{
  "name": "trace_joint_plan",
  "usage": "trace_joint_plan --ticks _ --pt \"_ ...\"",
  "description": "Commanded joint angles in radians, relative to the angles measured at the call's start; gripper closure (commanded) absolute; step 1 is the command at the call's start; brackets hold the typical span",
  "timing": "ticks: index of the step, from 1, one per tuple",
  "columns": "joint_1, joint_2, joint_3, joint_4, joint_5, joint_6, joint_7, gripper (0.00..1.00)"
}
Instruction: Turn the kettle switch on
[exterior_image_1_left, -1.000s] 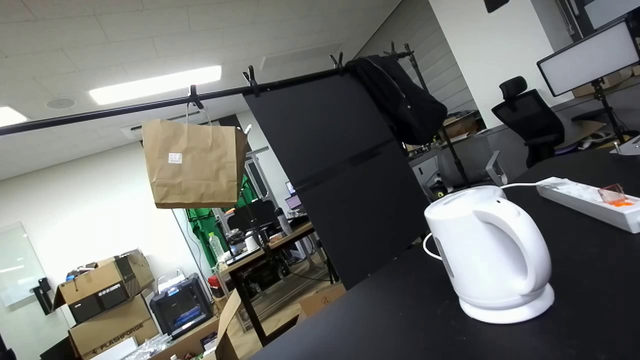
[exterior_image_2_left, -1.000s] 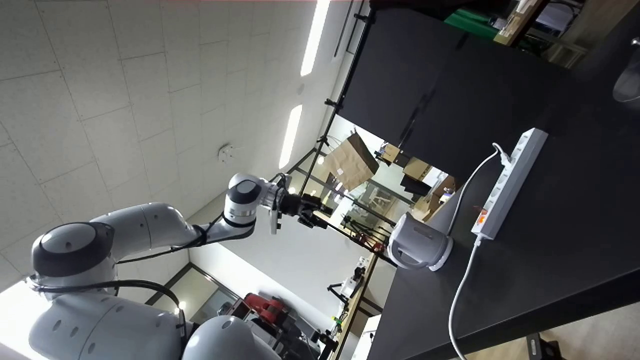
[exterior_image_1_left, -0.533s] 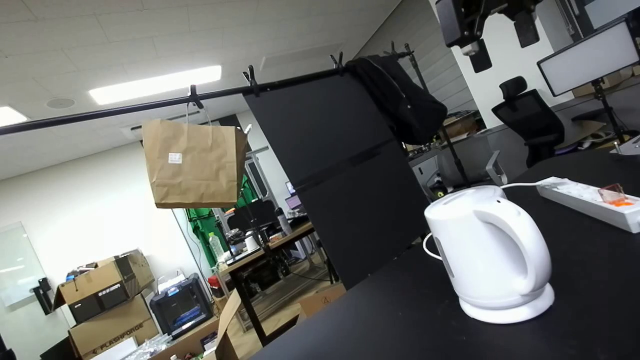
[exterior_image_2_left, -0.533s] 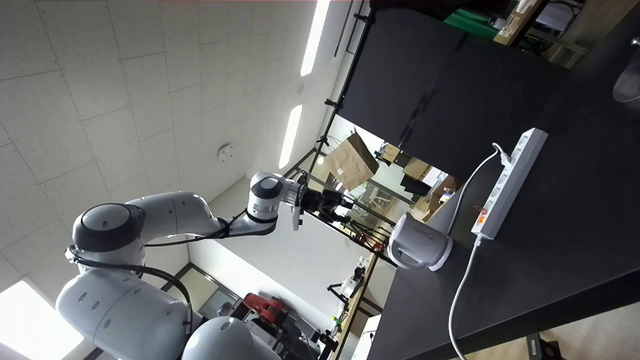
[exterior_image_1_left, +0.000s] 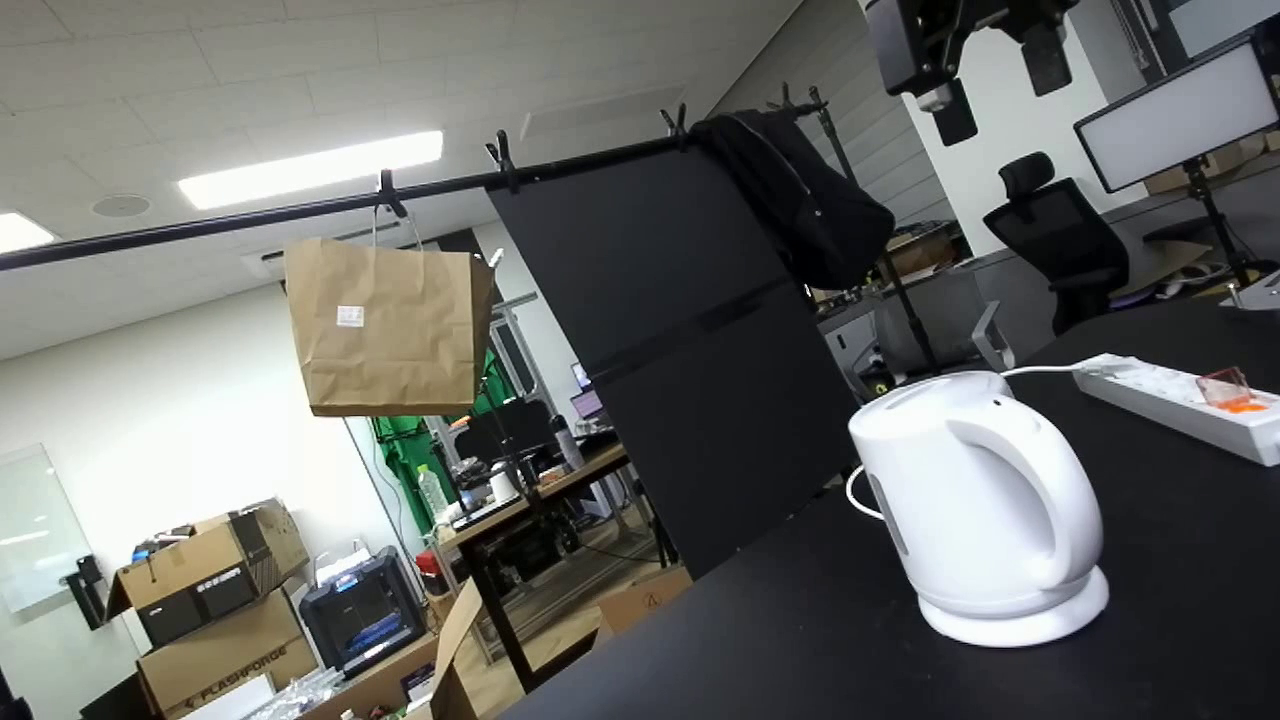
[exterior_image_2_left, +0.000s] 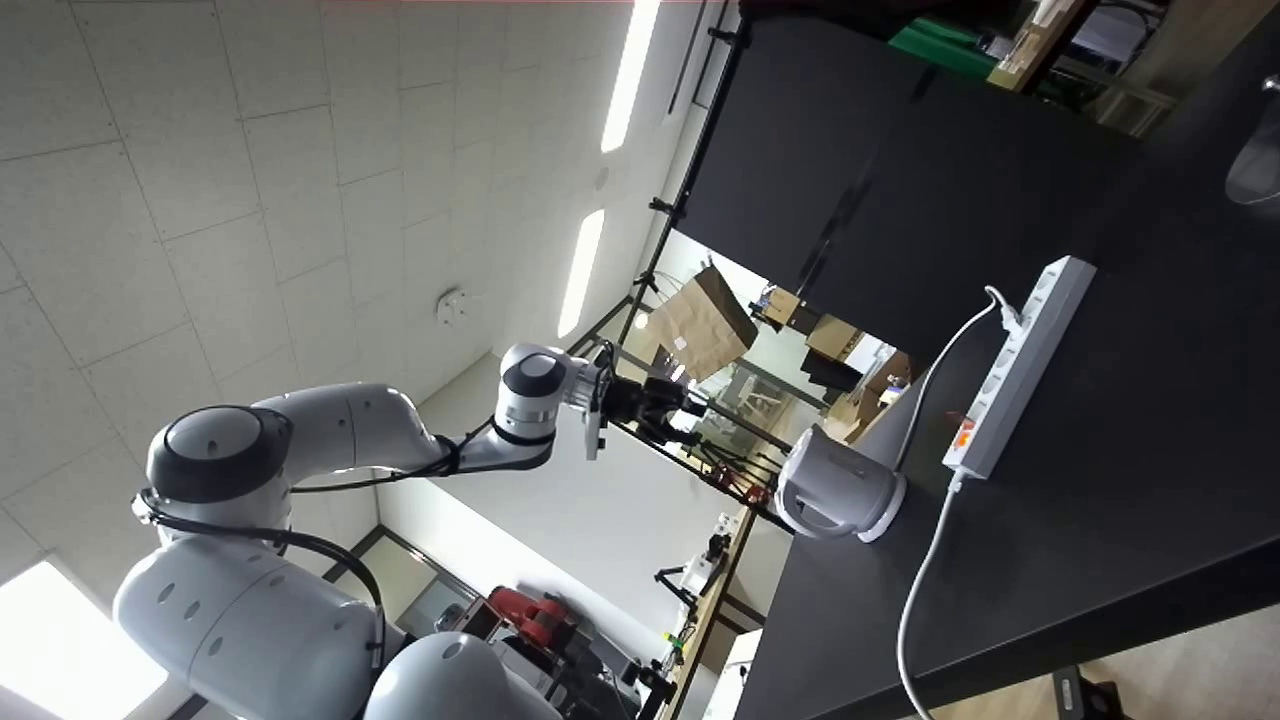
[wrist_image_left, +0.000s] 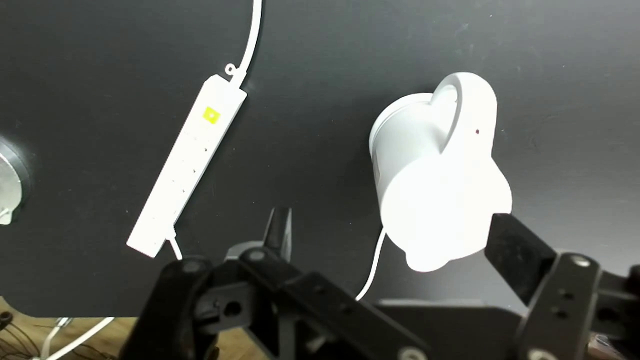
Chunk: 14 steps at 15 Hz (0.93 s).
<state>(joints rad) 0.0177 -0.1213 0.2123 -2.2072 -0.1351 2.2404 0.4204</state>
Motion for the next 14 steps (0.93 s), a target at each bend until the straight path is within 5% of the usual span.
trace_joint_plan --ticks 1,3,5,14 --pt "0.033 0.044 -0.025 0.026 0.013 0.012 -0.011 0.00" --pt "0.041 0.075 -0.027 0.032 0.006 0.040 0.001 0.00" --pt "0.048 0.112 -0.032 0.037 -0.010 0.076 0.016 0.25" --pt "0.089 0.259 -0.059 0.075 0.065 0.152 -0.032 0.89"
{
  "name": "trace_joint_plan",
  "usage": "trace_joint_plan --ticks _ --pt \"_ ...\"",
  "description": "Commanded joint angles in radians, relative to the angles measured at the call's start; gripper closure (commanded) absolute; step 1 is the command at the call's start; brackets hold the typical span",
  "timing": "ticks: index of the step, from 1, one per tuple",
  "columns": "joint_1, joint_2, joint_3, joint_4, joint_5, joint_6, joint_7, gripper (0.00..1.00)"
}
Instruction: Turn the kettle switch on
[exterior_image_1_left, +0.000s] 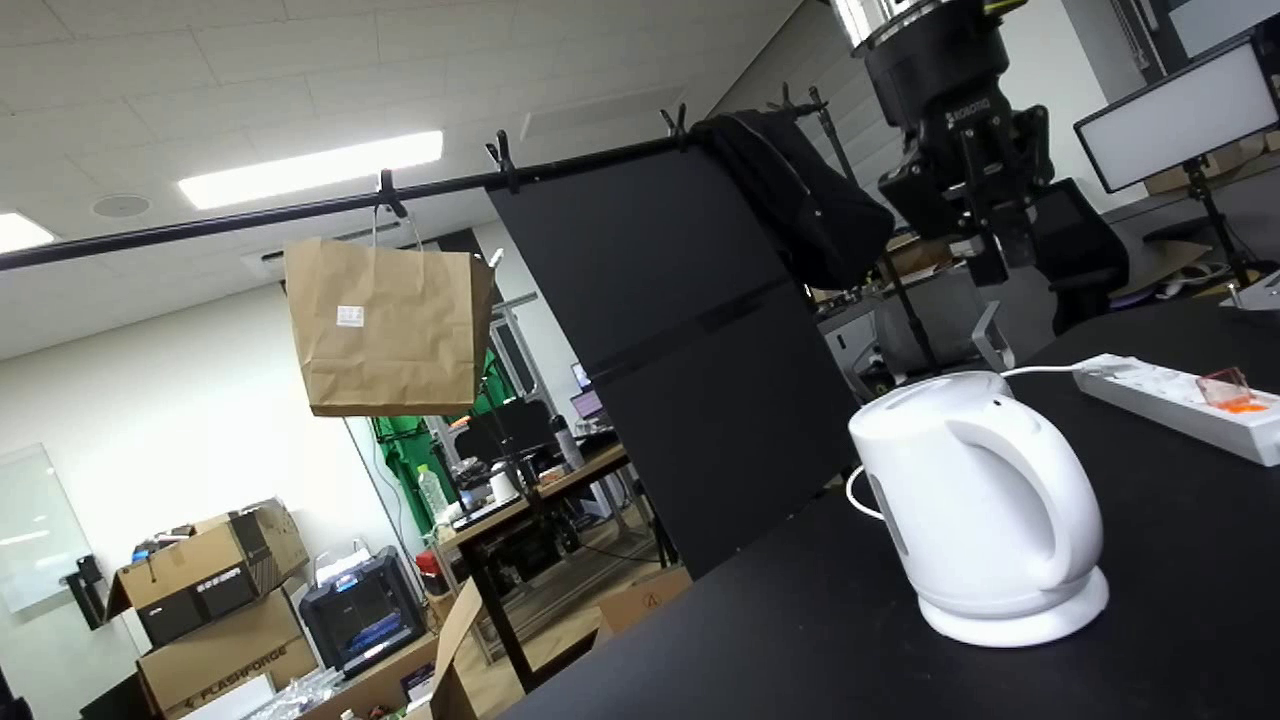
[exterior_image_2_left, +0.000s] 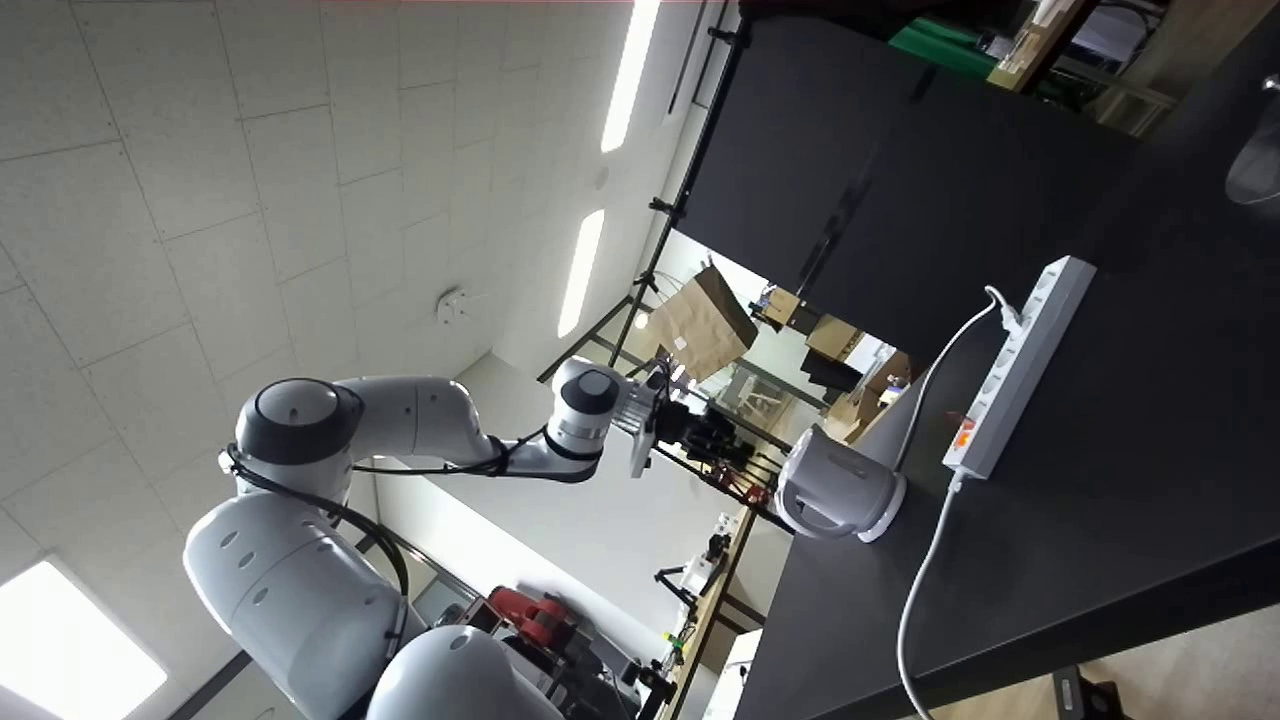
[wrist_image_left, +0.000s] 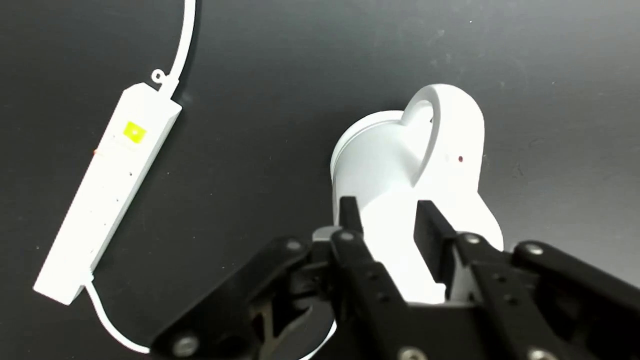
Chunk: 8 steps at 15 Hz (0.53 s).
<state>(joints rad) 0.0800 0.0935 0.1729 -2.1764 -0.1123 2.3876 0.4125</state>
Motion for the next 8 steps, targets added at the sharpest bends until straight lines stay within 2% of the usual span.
trace_joint_plan --ticks 1,3,8 --pt "0.031 0.054 -0.019 0.048 0.063 0.011 -0.037 0.95" --pt "0.038 0.071 -0.017 0.051 0.105 0.024 -0.068 1.00" --pt "0.050 0.100 -0.013 0.058 0.195 0.016 -0.131 1.00"
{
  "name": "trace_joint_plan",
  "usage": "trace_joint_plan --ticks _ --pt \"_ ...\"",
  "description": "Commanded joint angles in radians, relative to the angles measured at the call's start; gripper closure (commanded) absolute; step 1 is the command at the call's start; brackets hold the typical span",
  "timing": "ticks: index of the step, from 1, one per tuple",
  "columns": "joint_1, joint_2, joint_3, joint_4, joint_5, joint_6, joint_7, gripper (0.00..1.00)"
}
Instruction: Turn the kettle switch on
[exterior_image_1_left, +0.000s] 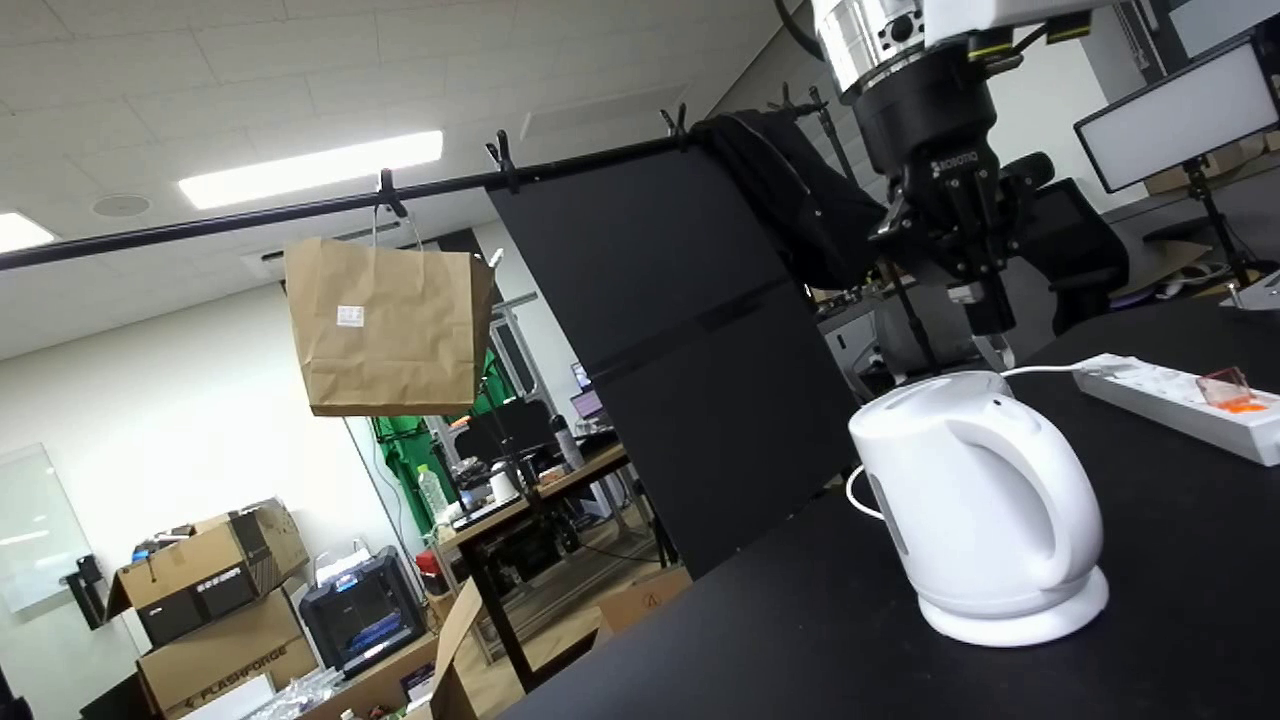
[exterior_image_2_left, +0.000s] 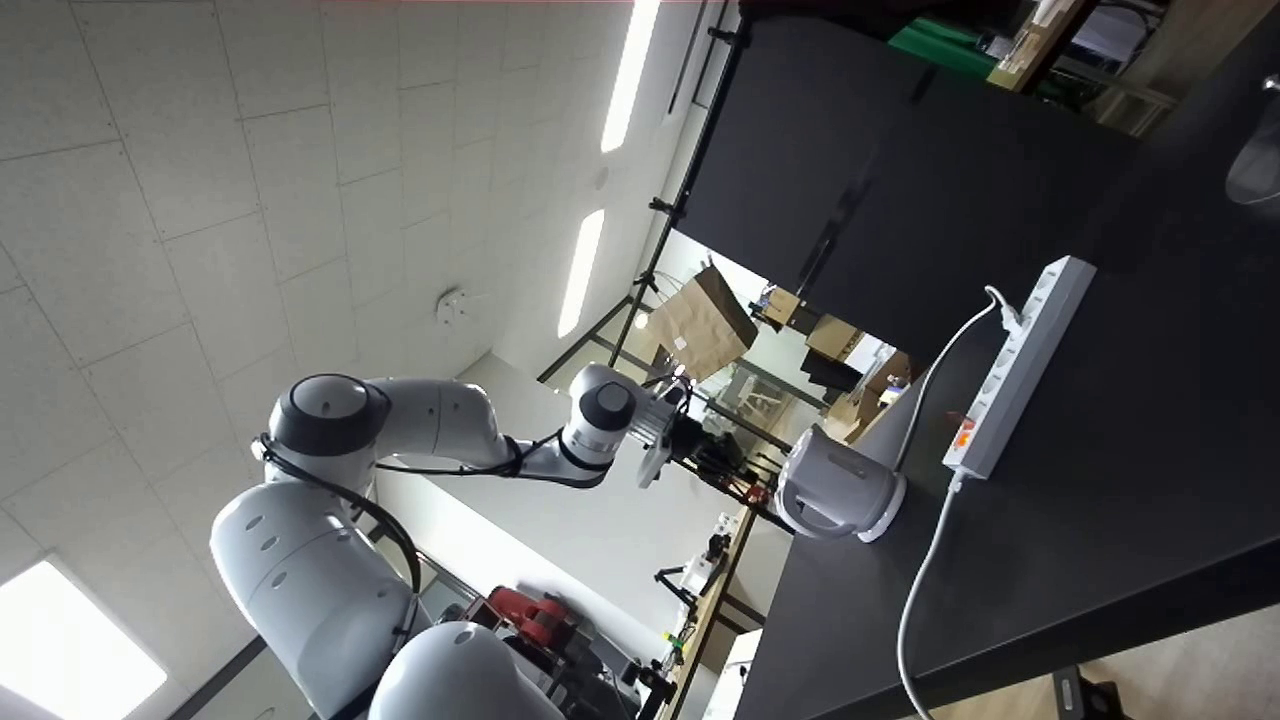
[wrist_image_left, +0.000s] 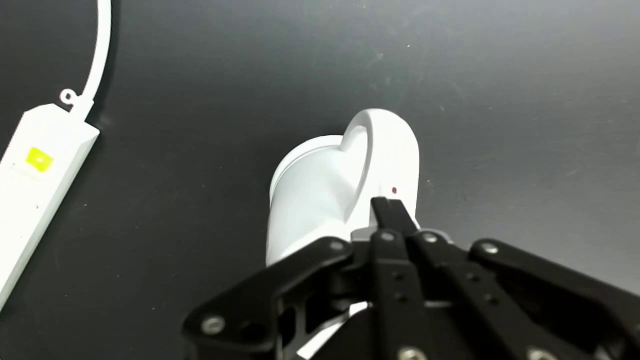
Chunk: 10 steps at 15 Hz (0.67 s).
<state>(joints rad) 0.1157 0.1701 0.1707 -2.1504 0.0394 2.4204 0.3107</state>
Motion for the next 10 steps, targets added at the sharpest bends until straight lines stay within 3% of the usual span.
trace_joint_plan --ticks 1,10 --pt "0.015 0.030 -0.012 0.032 0.057 -0.011 -0.037 1.00" --pt "0.003 0.086 -0.018 0.060 0.167 -0.016 -0.100 1.00"
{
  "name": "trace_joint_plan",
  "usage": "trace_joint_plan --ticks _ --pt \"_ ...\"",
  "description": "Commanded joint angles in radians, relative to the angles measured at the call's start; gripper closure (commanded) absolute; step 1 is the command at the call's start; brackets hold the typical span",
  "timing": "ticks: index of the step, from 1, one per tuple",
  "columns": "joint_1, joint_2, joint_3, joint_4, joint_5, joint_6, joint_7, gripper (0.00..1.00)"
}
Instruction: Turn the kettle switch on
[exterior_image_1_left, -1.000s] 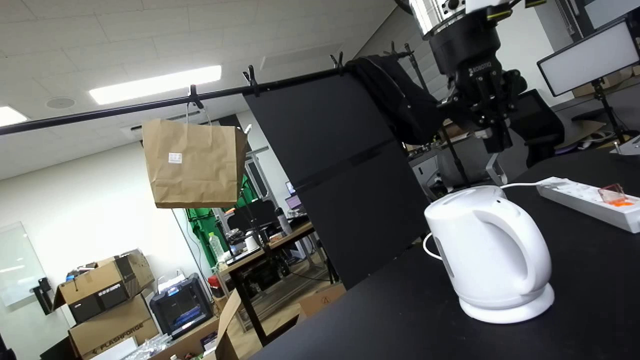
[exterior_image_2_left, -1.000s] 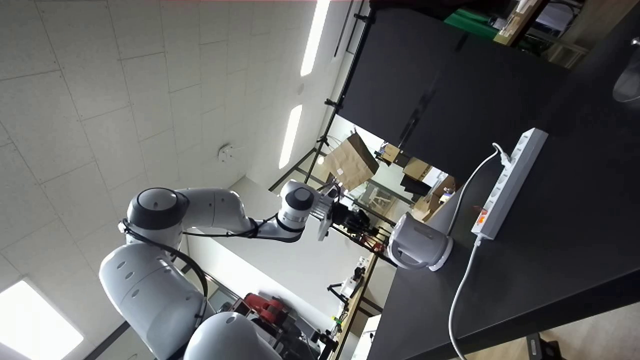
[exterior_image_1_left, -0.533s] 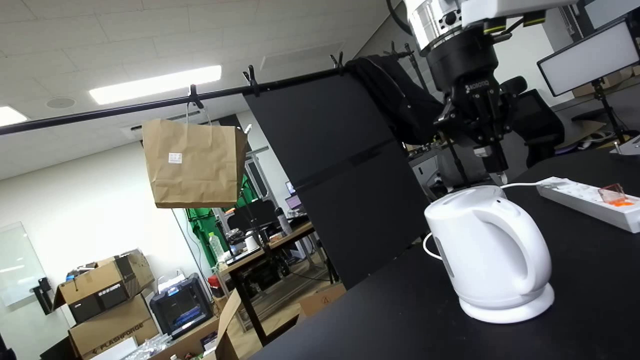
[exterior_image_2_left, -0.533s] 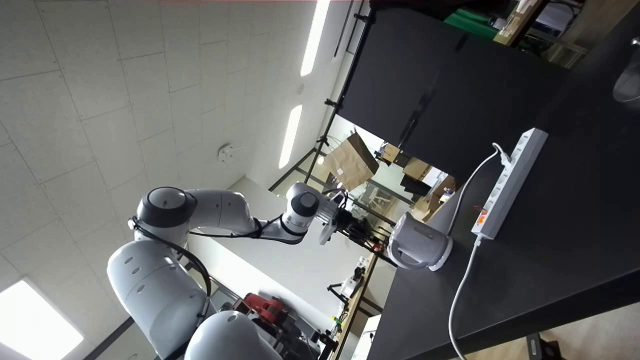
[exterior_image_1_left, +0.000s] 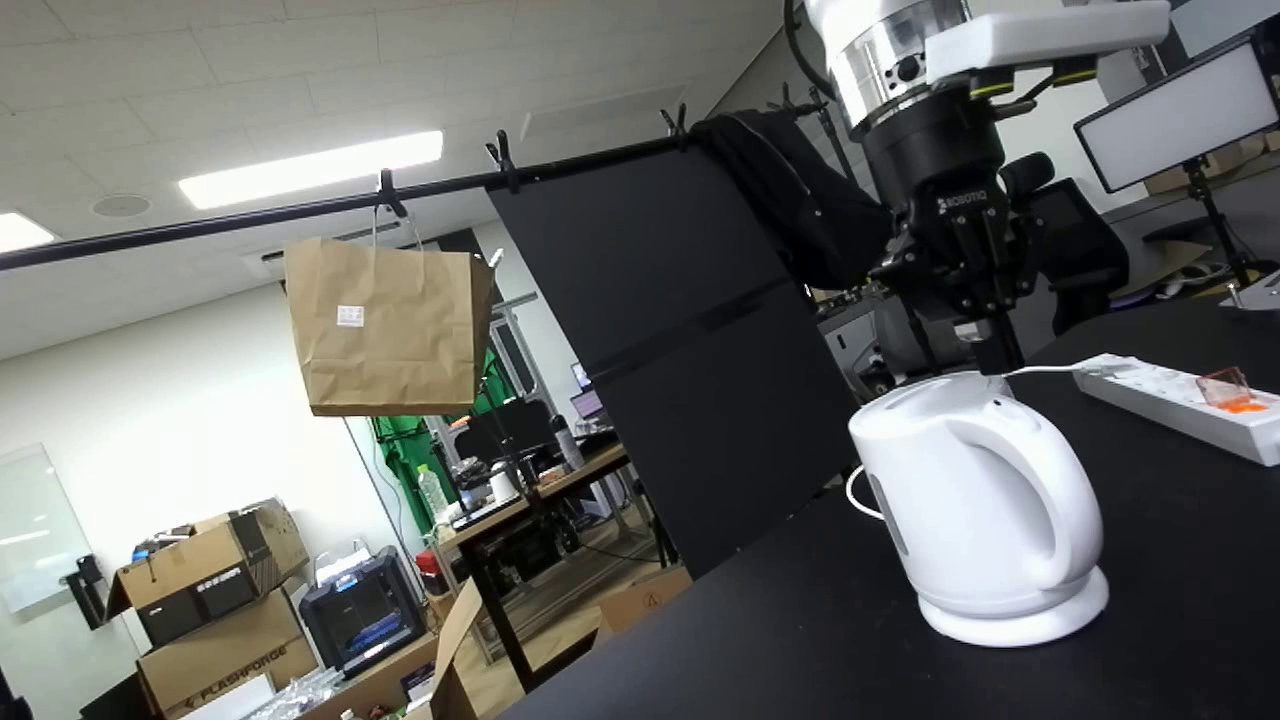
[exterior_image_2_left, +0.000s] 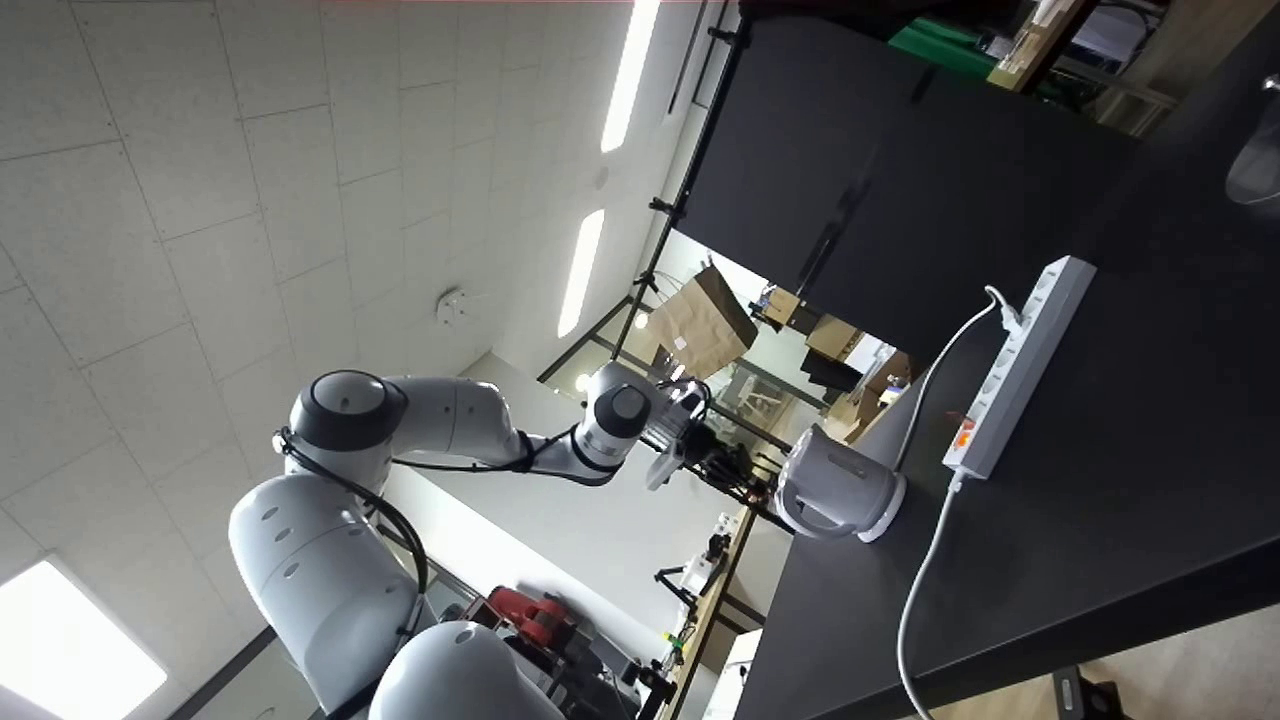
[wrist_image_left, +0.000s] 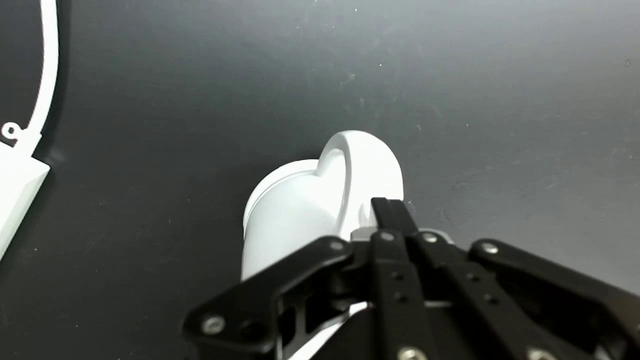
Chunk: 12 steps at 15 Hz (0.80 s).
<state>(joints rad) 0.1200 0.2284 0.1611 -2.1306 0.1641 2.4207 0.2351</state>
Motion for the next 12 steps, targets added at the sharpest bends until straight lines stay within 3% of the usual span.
trace_joint_plan --ticks 1,12 --pt "-0.004 0.034 -0.008 0.045 0.057 -0.023 -0.030 1.00" --pt "-0.011 0.084 -0.018 0.099 0.136 -0.096 -0.032 1.00"
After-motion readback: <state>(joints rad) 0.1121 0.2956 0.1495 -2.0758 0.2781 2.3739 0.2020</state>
